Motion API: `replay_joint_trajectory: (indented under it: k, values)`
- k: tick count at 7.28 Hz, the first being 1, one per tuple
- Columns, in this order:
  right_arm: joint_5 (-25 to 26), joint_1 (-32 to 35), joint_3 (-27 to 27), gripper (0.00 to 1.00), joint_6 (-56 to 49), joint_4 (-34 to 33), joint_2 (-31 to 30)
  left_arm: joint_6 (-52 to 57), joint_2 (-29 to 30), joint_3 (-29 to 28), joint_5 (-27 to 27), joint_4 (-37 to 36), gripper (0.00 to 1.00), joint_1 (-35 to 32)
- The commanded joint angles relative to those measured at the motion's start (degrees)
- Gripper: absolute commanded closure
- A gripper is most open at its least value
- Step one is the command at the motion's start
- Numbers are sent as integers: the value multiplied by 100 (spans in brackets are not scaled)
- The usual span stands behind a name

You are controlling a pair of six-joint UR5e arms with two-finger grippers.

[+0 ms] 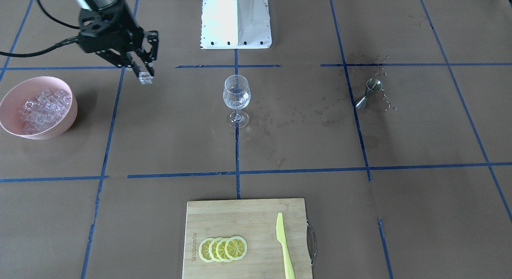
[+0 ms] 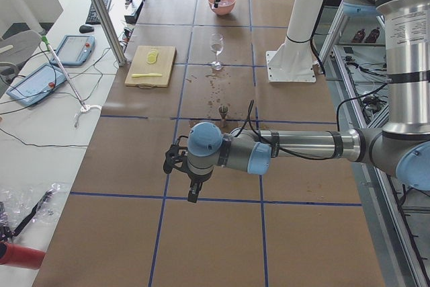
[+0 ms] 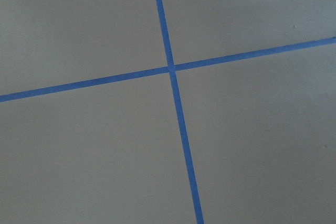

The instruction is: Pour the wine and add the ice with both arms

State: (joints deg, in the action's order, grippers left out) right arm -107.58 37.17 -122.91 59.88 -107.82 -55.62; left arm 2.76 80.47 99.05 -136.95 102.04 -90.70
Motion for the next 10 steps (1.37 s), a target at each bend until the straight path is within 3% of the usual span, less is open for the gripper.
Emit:
replay_joint_trajectory:
  k: [1, 5, 8, 9, 10]
  values:
    - [884, -734, 844, 98, 786, -187, 1024, 5, 4, 0, 1, 0, 0, 0]
    - [1107, -1079, 1436, 80, 938, -503, 1668, 5, 4, -17, 1, 0, 0, 0]
    - [1151, -1220, 1481, 55, 938, -504, 1652, 5, 4, -26, 1, 0, 0, 0]
    - [1204, -1238, 1498, 42, 938, -504, 1669, 5, 4, -35, 1, 0, 0, 0]
    - [1213, -1238, 1498, 7, 938, -504, 1678, 5, 4, -35, 1, 0, 0, 0]
